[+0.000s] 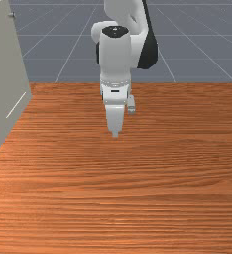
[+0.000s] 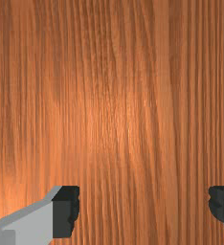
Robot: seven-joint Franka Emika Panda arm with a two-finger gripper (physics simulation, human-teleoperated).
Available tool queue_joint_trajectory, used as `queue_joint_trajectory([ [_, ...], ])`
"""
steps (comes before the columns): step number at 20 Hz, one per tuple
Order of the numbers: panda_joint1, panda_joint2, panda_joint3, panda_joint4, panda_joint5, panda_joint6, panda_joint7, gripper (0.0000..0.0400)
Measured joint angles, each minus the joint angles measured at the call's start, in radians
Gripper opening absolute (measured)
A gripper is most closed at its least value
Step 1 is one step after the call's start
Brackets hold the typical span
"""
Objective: Open the drawer
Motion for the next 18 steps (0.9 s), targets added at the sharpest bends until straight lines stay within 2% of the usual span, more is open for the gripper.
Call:
queue_joint_trajectory([
  [1, 0.037, 0.040, -0.039, 0.078, -0.071, -0.141, 0.094, 0.0250],
  [2, 0.038, 0.028, -0.055, 0.048, -0.056, -0.114, 0.172, 0.0309],
  [3, 0.024, 0.015, -0.050, 0.020, -0.050, -0.082, 0.132, 0.0345],
  [5, 0.008, 0.004, -0.044, -0.005, -0.042, -0.052, 0.085, 0.0380],
  [6, 0.026, -0.039, -0.062, -0.008, -0.029, -0.124, 0.252, 0.0232],
  [7, 0.030, -0.084, -0.064, 0.013, -0.025, -0.183, 0.290, 0.0141],
  [8, 0.035, -0.115, -0.066, 0.031, -0.025, -0.221, 0.331, 0.0086],
  [9, 0.040, -0.134, -0.068, 0.038, -0.025, -0.240, 0.371, 0.0052],
  [12, 0.051, -0.153, -0.078, 0.033, -0.023, -0.252, 0.487, 0.0012],
  [18, 0.068, -0.161, -0.097, 0.039, -0.012, -0.273, 0.713, 0.0001],
])
